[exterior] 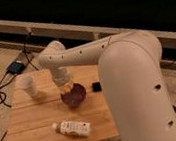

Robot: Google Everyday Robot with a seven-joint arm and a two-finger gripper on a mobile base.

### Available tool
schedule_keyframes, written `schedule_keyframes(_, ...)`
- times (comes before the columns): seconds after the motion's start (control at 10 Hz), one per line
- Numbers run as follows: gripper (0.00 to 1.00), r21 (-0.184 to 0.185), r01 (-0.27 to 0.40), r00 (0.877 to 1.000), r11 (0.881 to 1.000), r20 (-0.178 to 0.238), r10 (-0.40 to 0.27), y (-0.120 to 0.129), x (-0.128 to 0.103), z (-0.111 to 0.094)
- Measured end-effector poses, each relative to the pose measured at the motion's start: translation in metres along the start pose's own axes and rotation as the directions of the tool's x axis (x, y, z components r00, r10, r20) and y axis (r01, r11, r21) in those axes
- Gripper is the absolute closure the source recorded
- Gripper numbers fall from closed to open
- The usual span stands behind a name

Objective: Place the pepper in the ceramic bowl

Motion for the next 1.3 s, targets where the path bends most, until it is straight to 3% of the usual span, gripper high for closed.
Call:
schedule_keyframes(0.6, 0.97, 0.046, -0.029, 0.997, 0.999, -0.068, 0.032, -0.015, 0.005, 0.033)
schedule_keyframes(1.0, 0.55, 0.077, -0.025, 0.993, 0.997, -0.116, 0.034, -0.021, 0.003, 0.053)
schedule_keyframes(1.2, 0.41, 0.087, -0.024, 0.991, 0.996, -0.127, 0.035, -0.022, 0.002, 0.057)
schedule_keyframes(1.3, 0.4, 0.093, -0.018, 0.991, 0.996, -0.133, 0.031, -0.019, 0.001, 0.06)
